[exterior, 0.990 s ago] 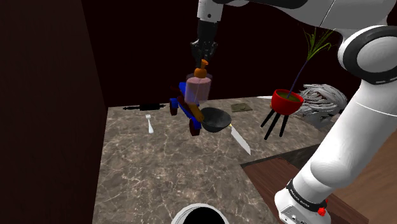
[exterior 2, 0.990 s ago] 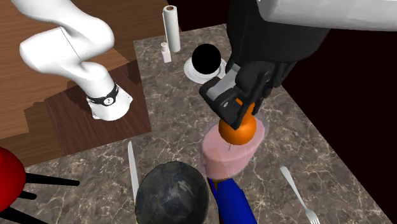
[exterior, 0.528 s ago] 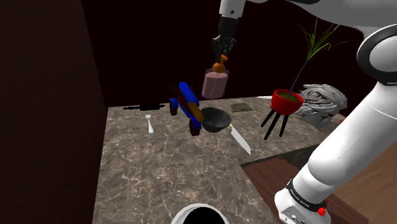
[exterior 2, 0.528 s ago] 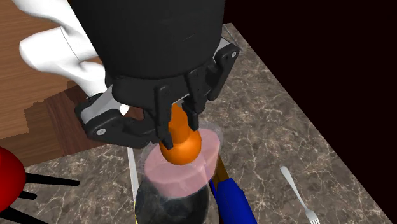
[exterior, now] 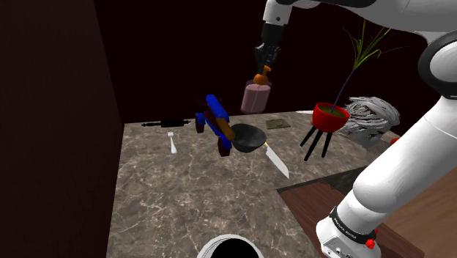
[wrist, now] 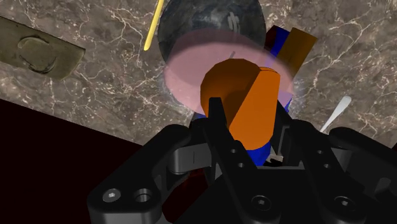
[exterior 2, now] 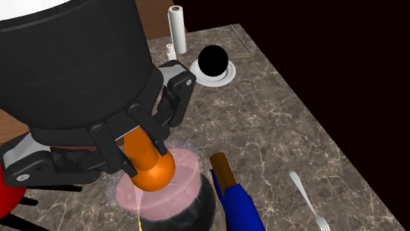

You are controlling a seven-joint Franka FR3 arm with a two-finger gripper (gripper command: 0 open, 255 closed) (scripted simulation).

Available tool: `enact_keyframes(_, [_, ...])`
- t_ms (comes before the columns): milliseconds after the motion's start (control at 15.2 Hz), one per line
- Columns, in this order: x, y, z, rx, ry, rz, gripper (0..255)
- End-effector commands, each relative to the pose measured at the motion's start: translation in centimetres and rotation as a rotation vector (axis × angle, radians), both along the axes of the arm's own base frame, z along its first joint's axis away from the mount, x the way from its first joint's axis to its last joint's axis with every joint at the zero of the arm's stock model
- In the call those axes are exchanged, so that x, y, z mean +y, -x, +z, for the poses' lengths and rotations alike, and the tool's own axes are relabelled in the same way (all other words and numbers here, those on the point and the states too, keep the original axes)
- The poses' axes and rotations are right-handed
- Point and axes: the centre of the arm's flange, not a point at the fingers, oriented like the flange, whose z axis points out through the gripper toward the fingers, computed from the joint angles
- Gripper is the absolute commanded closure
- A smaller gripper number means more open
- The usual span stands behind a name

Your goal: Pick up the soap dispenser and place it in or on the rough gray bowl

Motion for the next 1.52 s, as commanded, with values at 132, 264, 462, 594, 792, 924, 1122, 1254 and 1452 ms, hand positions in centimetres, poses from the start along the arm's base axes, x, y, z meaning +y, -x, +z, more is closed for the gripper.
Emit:
enact_keyframes(132, [-0.1,0.0,-2.1,-0.001,0.000,0.000,255])
enact_keyframes(264, [-0.1,0.0,-3.1,-0.001,0.000,0.000,255])
enact_keyframes(462, [-0.1,0.0,-4.7,-0.001,0.000,0.000,255])
enact_keyframes(594, [-0.1,0.0,-5.8,-0.001,0.000,0.000,255])
enact_keyframes(792, [-0.1,0.0,-7.3,-0.001,0.000,0.000,255])
enact_keyframes(924, [-0.1,0.0,-8.4,-0.001,0.000,0.000,255])
enact_keyframes(1122, [-0.1,0.0,-10.0,-0.001,0.000,0.000,255])
enact_keyframes(1254, [-0.1,0.0,-11.0,-0.001,0.000,0.000,255])
enact_keyframes(1452, [-0.1,0.0,-12.6,-0.001,0.000,0.000,255])
